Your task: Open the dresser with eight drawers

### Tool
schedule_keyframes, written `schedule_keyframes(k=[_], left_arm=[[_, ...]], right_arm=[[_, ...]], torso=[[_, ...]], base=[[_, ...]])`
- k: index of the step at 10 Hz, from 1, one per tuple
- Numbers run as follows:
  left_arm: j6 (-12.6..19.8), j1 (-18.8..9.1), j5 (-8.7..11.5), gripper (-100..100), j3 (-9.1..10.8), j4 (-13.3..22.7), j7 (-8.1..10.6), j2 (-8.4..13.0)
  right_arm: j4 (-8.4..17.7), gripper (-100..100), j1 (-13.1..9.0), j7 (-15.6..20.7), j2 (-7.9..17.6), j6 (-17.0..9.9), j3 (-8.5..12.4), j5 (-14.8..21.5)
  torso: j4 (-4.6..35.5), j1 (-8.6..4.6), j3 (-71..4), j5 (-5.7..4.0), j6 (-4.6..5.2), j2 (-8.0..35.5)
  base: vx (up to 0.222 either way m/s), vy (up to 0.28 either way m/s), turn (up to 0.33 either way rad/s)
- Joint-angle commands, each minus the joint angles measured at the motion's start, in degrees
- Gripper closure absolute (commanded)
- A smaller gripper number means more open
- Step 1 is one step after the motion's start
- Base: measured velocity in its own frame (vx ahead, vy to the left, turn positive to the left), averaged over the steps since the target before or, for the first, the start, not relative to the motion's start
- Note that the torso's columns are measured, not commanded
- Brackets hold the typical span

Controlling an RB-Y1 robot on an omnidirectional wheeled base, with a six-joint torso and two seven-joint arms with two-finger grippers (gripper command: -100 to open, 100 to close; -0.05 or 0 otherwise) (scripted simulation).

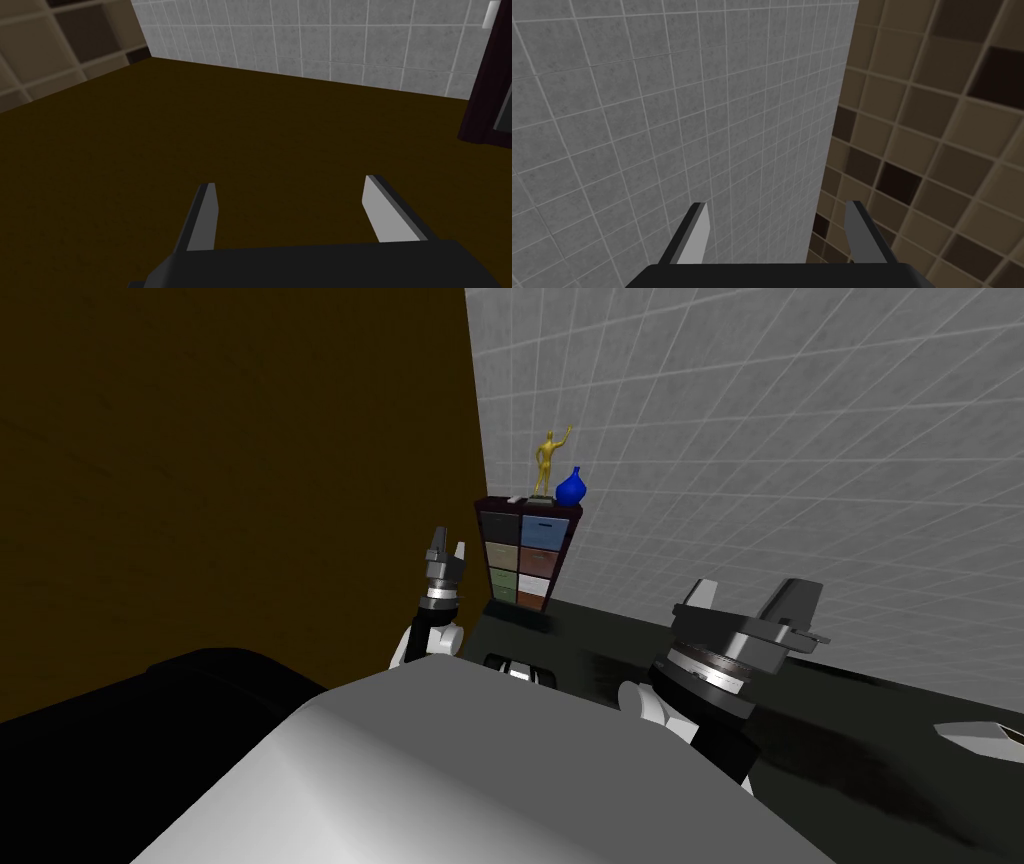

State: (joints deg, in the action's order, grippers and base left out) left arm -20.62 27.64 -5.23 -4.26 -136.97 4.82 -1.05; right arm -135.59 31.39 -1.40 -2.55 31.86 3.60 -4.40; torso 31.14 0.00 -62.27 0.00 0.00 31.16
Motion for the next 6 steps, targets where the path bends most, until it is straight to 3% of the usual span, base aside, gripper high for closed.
schedule_keyframes(k=[1,2,3,6], left_arm=[[0.0,0.0,0.0,0,0.0,0.0,0.0,0.0],[0.0,-0.3,0.1,-100,0.24,0.8,0.13,2.1],[-0.1,-0.6,0.2,-100,0.47,1.6,0.25,3.6],[-0.3,-1.9,0.7,-100,1.48,5.4,0.78,7.1]], right_arm=[[0.0,0,0.0,0.0,0.0,0.0,0.0,0.0],[0.0,0,0.0,0.0,0.0,0.0,0.0,0.0],[0.0,0,0.0,0.0,0.0,0.0,0.0,0.0],[0.0,0,0.0,0.0,0.0,0.0,0.0,0.0]], torso=[[4.2,0.0,-8.5,0.0,0.0,4.2],[8.5,0.0,-16.9,0.0,0.0,8.5],[10.3,-0.03,-20.9,0.0,0.0,10.2],[11.1,0.01,-22.4,0.0,0.0,10.9]], base=[[0.0,0.0,0.0],[0.059,-0.014,-0.003],[0.111,-0.019,0.002],[0.152,-0.021,0.01]])
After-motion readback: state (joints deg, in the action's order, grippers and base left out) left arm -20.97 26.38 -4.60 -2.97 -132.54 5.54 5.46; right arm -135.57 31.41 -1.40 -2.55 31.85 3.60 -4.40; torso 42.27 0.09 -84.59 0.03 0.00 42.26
